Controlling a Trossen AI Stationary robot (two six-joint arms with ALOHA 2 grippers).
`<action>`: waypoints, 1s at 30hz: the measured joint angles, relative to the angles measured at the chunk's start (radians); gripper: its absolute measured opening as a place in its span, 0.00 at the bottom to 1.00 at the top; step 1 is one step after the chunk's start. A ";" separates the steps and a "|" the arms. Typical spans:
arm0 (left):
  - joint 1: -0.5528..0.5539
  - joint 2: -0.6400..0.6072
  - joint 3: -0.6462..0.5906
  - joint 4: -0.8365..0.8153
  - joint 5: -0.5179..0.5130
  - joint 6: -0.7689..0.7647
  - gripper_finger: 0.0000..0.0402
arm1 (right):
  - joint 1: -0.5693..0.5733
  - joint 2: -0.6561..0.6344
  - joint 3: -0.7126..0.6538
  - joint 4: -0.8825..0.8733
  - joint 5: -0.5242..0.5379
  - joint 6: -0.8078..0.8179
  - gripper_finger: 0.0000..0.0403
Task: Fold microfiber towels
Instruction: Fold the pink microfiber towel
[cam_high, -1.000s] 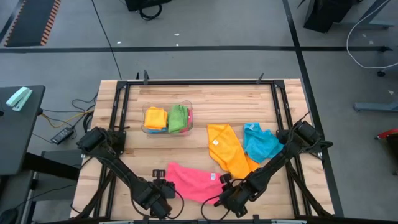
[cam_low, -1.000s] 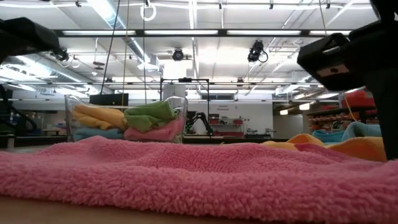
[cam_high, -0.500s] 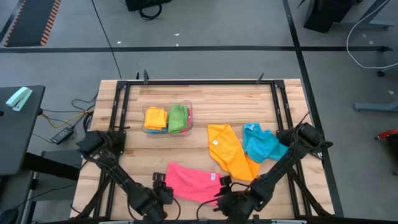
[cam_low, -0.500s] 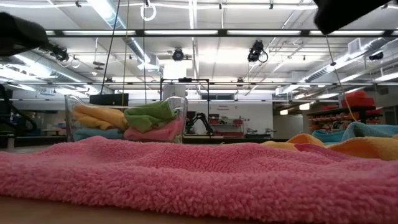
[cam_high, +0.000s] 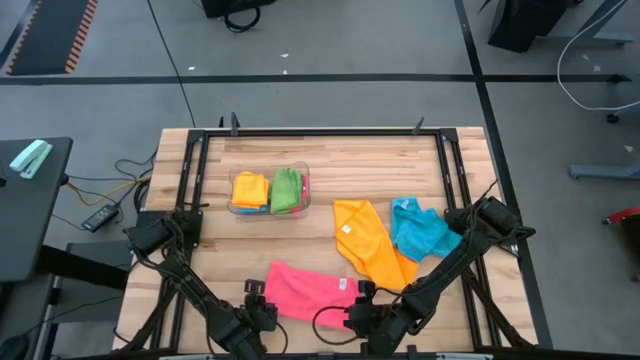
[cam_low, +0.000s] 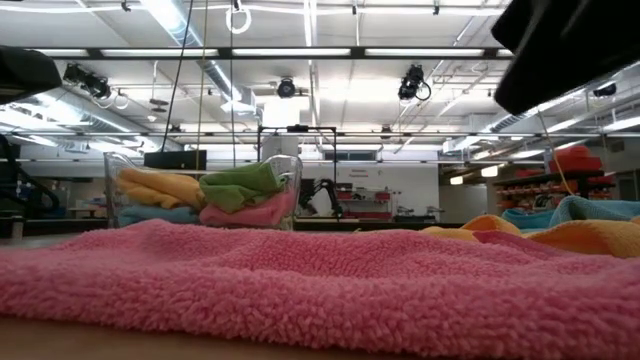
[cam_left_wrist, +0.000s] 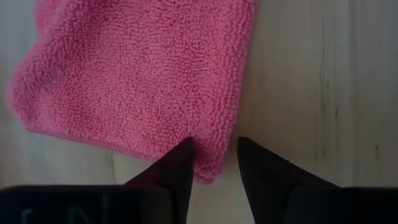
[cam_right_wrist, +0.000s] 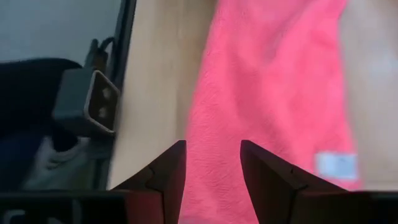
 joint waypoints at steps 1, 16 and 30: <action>0.000 0.000 0.000 0.001 -0.001 0.000 0.32 | -0.004 0.000 0.000 0.002 -0.011 0.030 0.40; 0.001 0.002 -0.002 0.024 -0.002 -0.105 0.27 | 0.057 0.059 0.026 0.101 0.055 -0.012 0.40; 0.003 0.002 -0.003 0.028 -0.003 -0.104 0.27 | 0.059 0.163 0.024 0.112 0.046 -0.063 0.40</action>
